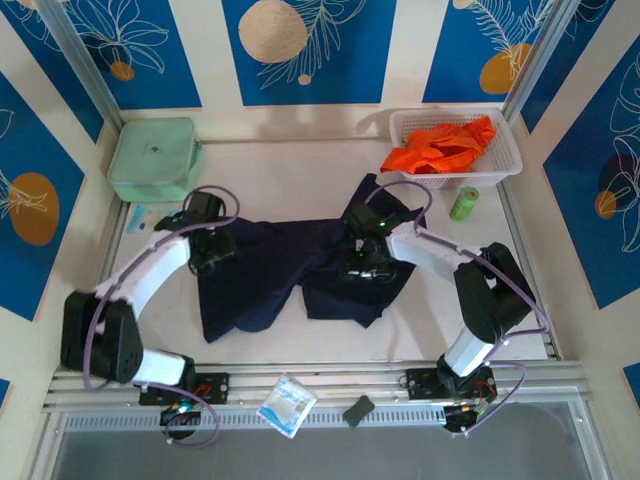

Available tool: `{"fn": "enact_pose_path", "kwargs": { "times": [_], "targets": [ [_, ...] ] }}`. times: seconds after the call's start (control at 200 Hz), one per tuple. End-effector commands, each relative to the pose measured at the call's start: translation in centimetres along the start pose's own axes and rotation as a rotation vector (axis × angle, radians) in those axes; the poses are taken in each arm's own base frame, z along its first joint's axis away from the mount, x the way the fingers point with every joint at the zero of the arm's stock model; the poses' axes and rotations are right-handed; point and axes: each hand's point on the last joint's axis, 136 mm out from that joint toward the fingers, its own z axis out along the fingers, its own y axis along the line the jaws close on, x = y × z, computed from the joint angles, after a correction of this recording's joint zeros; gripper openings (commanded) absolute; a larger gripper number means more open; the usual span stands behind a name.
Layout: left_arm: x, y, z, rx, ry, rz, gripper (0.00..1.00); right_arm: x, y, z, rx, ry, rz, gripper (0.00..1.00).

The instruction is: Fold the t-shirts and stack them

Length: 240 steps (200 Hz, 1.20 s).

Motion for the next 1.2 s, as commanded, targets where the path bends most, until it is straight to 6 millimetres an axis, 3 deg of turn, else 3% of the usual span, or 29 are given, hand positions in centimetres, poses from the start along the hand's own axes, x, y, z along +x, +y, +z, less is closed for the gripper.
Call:
{"fn": "enact_pose_path", "kwargs": {
  "times": [0.0, 0.12, 0.285, 0.395, 0.455, 0.485, 0.715, 0.81, 0.86, 0.946, 1.081, 1.196],
  "targets": [
    [-2.9, -1.9, 2.8, 0.009, -0.034, 0.031, 0.6, 2.4, 1.7, 0.2, 0.03, 0.054, -0.02, 0.6],
    [-3.4, -2.7, 6.9, -0.023, 0.038, 0.051, 0.57, 4.4, 3.9, 0.5, 0.048, 0.081, -0.089, 0.65],
    [-3.5, -4.1, 11.3, -0.024, 0.127, 0.068, 0.51, 5.5, 3.5, 2.9, 0.129, 0.132, -0.113, 0.65],
    [-4.2, -4.6, 12.7, -0.044, 0.154, 0.09, 0.49, 6.2, 2.3, 3.9, 0.179, 0.167, -0.109, 0.37],
    [-5.0, -4.7, 13.0, -0.058, 0.155, 0.103, 0.49, 6.8, 1.2, 3.6, 0.218, 0.179, -0.107, 0.08],
    [-5.4, -4.7, 13.2, -0.066, 0.155, 0.111, 0.48, 7.1, 0.5, 3.3, 0.242, 0.183, -0.107, 0.0],
    [-8.9, -5.5, 13.8, -0.095, 0.136, 0.139, 0.47, 10.6, -5.2, -2.1, 0.39, 0.212, -0.079, 0.0],
    [-10.0, -6.2, 13.9, -0.089, 0.126, 0.144, 0.46, 12.1, -5.9, -3.6, 0.362, 0.222, -0.051, 0.0],
    [-10.4, -6.4, 14.0, -0.086, 0.123, 0.145, 0.46, 12.2, -5.2, -4.2, 0.314, 0.203, -0.046, 0.0],
    [-11.0, -7.0, 13.9, -0.074, 0.114, 0.152, 0.46, 12.0, -4.8, -4.6, 0.268, 0.202, -0.007, 0.0],
    [-11.9, -7.3, 13.2, -0.061, 0.081, 0.165, 0.51, 11.2, -6.9, -3.9, 0.329, 0.209, 0.067, 0.0],
    [-13.6, -7.7, 11.5, -0.053, 0.025, 0.181, 0.58, 10.3, -8.7, -3.1, 0.398, 0.194, 0.119, 0.0]
  ]
}}
